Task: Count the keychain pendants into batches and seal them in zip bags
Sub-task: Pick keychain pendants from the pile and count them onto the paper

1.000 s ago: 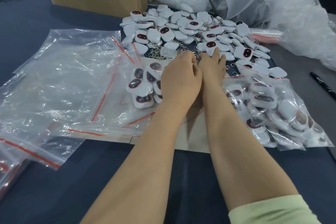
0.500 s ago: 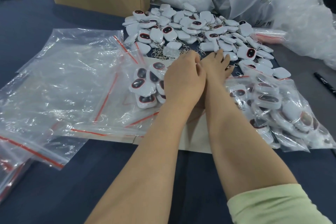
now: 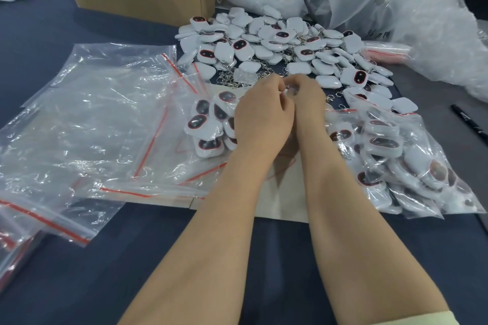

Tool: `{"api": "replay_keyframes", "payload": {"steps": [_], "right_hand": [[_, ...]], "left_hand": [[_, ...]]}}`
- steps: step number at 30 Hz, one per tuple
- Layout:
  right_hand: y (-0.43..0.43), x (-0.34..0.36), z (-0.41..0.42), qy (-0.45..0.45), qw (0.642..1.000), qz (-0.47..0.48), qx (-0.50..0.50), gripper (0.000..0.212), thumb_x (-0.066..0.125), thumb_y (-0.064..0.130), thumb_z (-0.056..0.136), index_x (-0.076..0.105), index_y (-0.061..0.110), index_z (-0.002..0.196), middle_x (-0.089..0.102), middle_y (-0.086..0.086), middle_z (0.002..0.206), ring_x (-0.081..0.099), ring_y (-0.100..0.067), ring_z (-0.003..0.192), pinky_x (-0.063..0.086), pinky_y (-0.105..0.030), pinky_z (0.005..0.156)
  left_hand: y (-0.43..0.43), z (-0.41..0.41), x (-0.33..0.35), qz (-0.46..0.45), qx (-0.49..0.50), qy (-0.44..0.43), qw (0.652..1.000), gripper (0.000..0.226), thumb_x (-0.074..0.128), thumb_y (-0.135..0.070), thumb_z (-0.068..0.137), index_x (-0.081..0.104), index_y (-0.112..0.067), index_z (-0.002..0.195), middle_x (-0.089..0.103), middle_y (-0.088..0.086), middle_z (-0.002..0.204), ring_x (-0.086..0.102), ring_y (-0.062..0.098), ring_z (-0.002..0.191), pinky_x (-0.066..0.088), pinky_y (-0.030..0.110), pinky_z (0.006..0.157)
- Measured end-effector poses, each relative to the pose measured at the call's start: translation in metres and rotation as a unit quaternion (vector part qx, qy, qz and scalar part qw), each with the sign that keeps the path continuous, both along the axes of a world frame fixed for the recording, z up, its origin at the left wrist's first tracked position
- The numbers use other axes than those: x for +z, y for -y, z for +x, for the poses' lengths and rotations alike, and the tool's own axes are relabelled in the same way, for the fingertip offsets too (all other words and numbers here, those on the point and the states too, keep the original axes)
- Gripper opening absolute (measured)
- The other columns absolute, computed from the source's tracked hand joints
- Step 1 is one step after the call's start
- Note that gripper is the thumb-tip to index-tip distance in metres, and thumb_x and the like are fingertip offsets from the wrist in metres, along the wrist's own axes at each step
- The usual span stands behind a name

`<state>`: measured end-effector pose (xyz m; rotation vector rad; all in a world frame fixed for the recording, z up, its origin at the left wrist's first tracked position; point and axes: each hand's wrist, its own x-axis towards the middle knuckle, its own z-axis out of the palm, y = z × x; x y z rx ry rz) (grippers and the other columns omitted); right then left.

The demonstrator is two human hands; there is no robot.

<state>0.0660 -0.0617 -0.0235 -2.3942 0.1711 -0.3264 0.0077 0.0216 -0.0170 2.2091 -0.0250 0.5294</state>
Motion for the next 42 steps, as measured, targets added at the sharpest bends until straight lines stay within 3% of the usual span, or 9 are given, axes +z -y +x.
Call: {"api": "replay_keyframes", "payload": {"steps": [6,11,14,16,18,21,30,37,42], "right_hand": [[0.007,0.017,-0.019,-0.092,0.965,-0.118,0.213,0.022,0.041,0.006,0.094,0.06,0.015,0.101,0.065,-0.011,0.107,0.054,-0.023,0.093,0.033,-0.025,0.072],[-0.002,0.006,-0.012,-0.061,0.98,-0.14,0.127,0.013,0.045,0.013,0.093,0.054,0.02,0.087,0.061,-0.003,0.088,0.058,-0.03,0.098,0.034,-0.028,0.067],[-0.003,0.0,-0.006,0.033,0.999,0.026,0.012,0.023,0.043,0.019,0.099,0.061,0.009,0.109,0.064,-0.005,0.098,0.061,-0.015,0.101,0.041,-0.022,0.069],[-0.003,0.0,-0.003,0.105,0.971,0.21,-0.036,0.024,0.04,0.017,0.101,0.059,0.003,0.108,0.064,-0.005,0.094,0.06,0.013,0.071,0.041,-0.007,0.06],[-0.004,0.002,-0.003,0.092,0.883,0.456,-0.056,0.019,0.041,0.014,0.101,0.056,0.004,0.096,0.062,-0.001,0.072,0.058,0.006,0.048,0.045,-0.01,0.051],[-0.002,0.003,-0.002,0.003,0.772,0.636,-0.028,0.011,0.056,0.014,0.096,0.061,0.005,0.092,0.069,-0.009,0.072,0.068,-0.018,0.065,0.058,-0.035,0.073],[-0.002,-0.003,-0.007,0.016,0.843,0.535,0.043,0.008,0.065,0.008,0.088,0.058,0.008,0.092,0.06,-0.009,0.081,0.058,-0.023,0.076,0.05,-0.038,0.077],[-0.003,0.001,-0.008,0.002,0.801,0.599,0.007,0.018,0.055,0.012,0.097,0.062,0.009,0.08,0.067,-0.002,0.061,0.063,-0.015,0.057,0.053,-0.025,0.056],[-0.003,-0.002,-0.007,0.007,0.841,0.54,0.016,0.017,0.05,0.017,0.099,0.063,0.011,0.088,0.066,-0.003,0.073,0.062,-0.015,0.065,0.052,-0.025,0.058]], "left_hand": [[0.001,0.001,0.001,-0.029,0.016,-0.001,0.999,0.016,0.048,-0.016,0.09,0.061,-0.014,0.099,0.065,0.0,0.096,0.056,0.019,0.086,0.039,0.03,0.07],[0.001,0.001,0.001,-0.03,0.015,0.002,0.999,0.015,0.049,-0.016,0.091,0.061,-0.015,0.1,0.064,0.0,0.097,0.056,0.018,0.087,0.04,0.029,0.071],[0.0,0.001,0.0,-0.033,0.018,0.01,0.999,0.015,0.049,-0.016,0.091,0.061,-0.014,0.1,0.064,0.0,0.096,0.056,0.018,0.085,0.04,0.029,0.07],[0.0,0.001,0.0,-0.03,0.017,0.014,0.999,0.015,0.049,-0.015,0.091,0.061,-0.014,0.1,0.064,0.0,0.095,0.057,0.018,0.085,0.04,0.029,0.07],[0.001,0.001,0.0,-0.029,0.014,0.015,0.999,0.015,0.048,-0.015,0.091,0.061,-0.015,0.098,0.065,-0.001,0.095,0.057,0.018,0.085,0.042,0.031,0.071],[0.001,0.001,0.0,-0.035,0.012,0.014,0.999,0.015,0.048,-0.015,0.091,0.061,-0.015,0.097,0.066,-0.003,0.097,0.057,0.017,0.085,0.043,0.032,0.072],[0.0,0.002,0.0,-0.026,0.016,0.007,1.0,0.016,0.047,-0.017,0.091,0.061,-0.014,0.098,0.064,0.0,0.094,0.056,0.019,0.086,0.041,0.031,0.071],[0.0,0.003,-0.001,-0.03,0.013,0.005,0.999,0.016,0.047,-0.016,0.091,0.062,-0.016,0.099,0.064,-0.002,0.095,0.056,0.018,0.084,0.041,0.031,0.07],[0.001,0.003,-0.001,-0.027,0.016,0.008,0.999,0.015,0.047,-0.016,0.091,0.061,-0.015,0.098,0.065,-0.002,0.094,0.056,0.018,0.084,0.041,0.031,0.07]]}}
